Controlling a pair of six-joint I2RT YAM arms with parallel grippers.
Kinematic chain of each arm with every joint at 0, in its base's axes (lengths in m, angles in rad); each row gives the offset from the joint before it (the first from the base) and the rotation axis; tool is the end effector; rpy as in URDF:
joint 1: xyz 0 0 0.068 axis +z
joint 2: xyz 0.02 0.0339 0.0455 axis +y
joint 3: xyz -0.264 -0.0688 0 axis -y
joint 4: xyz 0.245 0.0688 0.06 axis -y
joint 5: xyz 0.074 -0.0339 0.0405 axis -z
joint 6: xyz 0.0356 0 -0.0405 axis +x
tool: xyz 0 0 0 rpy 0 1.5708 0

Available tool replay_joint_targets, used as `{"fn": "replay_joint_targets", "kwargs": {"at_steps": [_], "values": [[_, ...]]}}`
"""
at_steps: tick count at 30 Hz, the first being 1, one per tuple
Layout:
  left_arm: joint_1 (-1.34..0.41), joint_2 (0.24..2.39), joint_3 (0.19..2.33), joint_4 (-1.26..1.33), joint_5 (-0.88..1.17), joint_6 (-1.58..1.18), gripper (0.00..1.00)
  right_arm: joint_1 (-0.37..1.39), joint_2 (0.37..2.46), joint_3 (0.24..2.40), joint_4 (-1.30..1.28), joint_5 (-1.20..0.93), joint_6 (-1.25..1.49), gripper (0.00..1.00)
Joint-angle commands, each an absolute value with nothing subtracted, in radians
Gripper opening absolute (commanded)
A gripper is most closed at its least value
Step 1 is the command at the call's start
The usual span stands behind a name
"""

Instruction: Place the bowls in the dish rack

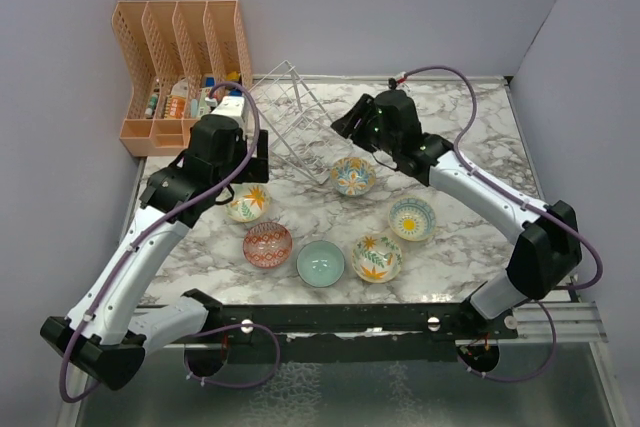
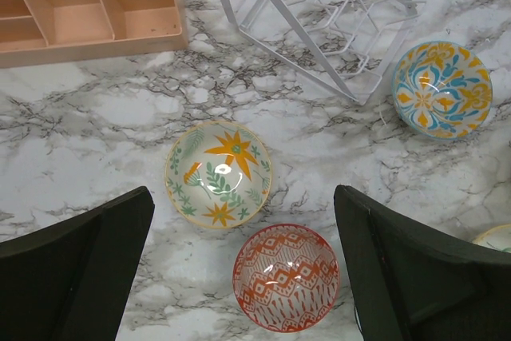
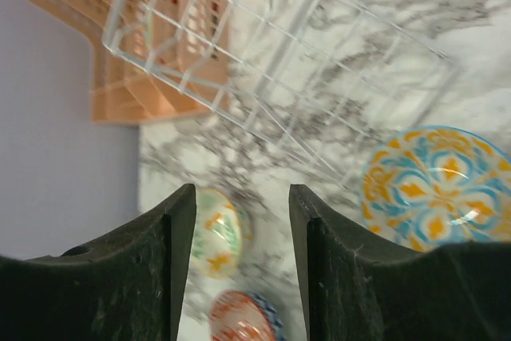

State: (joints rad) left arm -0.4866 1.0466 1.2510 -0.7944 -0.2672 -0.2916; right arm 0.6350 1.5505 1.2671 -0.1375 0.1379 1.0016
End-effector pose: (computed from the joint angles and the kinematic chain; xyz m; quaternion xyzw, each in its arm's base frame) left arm 0.1861 -0.0878 0.3903 0.0227 0.8762 -0.0684 0.4765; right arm 0.2979 0.2134 0.3219 0.1894 0.8164 0.3565 0.4130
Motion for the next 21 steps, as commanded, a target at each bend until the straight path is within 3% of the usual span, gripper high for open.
{"fn": "replay_joint_targets", "kwargs": {"at_steps": [1, 12, 21], "values": [[-0.489, 1.043, 1.311, -0.823, -0.350, -0.283, 0.99, 0.689, 1.580, 1.376, -0.584, 0.070, 0.667, 0.52], [-0.489, 1.078, 1.572, -0.944, -0.445, -0.329, 0.99, 0.967, 1.520, 1.378, -0.797, 0.033, 0.516, 0.57], [-0.489, 1.030, 1.560, -1.004, -0.484, -0.374, 0.99, 1.220, 1.575, 1.372, -0.802, -0.006, 0.486, 0.58]]}}
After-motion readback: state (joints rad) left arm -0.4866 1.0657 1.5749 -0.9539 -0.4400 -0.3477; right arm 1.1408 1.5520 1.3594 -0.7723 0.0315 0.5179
